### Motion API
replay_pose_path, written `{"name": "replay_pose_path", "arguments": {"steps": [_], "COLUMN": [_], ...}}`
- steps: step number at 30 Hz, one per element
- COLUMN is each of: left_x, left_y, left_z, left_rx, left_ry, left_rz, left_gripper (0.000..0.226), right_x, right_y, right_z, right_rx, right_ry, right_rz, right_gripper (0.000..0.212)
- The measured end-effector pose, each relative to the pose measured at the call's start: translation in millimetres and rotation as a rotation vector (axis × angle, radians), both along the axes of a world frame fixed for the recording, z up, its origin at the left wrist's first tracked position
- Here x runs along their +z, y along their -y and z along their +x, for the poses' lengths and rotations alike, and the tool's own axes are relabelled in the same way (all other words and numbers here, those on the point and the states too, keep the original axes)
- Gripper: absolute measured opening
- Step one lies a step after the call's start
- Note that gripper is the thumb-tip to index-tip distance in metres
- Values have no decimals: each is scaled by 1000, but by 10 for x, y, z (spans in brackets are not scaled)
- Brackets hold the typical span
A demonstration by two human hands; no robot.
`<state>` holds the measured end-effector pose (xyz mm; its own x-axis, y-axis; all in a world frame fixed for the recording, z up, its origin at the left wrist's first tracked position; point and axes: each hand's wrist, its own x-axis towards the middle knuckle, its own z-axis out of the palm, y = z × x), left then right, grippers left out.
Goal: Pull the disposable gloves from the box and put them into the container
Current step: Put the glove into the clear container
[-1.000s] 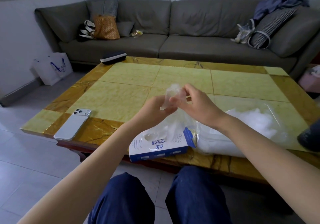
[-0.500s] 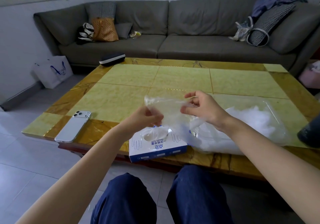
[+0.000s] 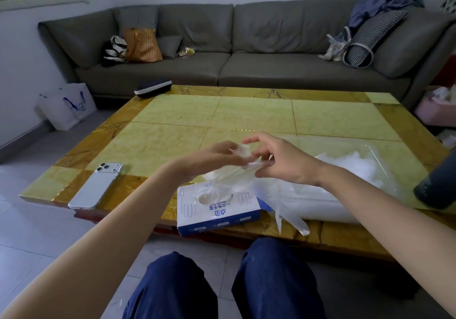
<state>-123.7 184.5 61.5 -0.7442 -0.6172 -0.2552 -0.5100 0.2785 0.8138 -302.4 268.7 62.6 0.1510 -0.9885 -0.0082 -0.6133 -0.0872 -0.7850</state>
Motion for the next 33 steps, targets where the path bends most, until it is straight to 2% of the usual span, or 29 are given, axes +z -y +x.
{"name": "replay_pose_path", "arguments": {"steps": [3, 6, 9, 12, 14, 17, 19, 21, 24, 26, 30, 33], "left_x": [18, 70, 128, 184, 251, 370, 367, 261, -6, -192, -442, -516], "left_y": [9, 7, 32, 55, 38, -19, -64, -94, -146, -161, -146, -155], "left_z": [-160, -327, -512, -731, -878, -1054, -1121, -1160, -1180, -1197, -1282, -1342], "left_rx": [-28, 50, 103, 120, 153, 192, 177, 122, -48, -146, -304, -414], "left_ry": [-87, -152, -225, -299, -417, -661, -722, -665, -455, -277, 43, 235], "left_rz": [-36, -148, -240, -385, -495, -575, -608, -635, -603, -599, -764, -802], "left_gripper": [8, 4, 8, 16, 19, 23, 24, 19, 11, 11, 6, 9], "right_x": [45, 71, 62, 121, 241, 435, 473, 387, 60, -159, -438, -559], "right_y": [-78, -128, -141, -142, -157, -222, -256, -277, -344, -407, -468, -469], "right_z": [-124, -340, -591, -818, -911, -998, -1070, -1154, -1217, -1235, -1302, -1357], "right_rx": [-16, -126, -251, -402, -488, -549, -565, -562, -436, -343, -196, -201], "right_ry": [-63, -173, -218, -386, -509, -503, -558, -634, -696, -705, -714, -777], "right_rz": [-19, -28, -47, -266, -481, -874, -1007, -975, -711, -553, -314, -236], "right_gripper": [74, 73, 57, 41, 35, 23, 17, 26, 44, 44, 30, 37]}}
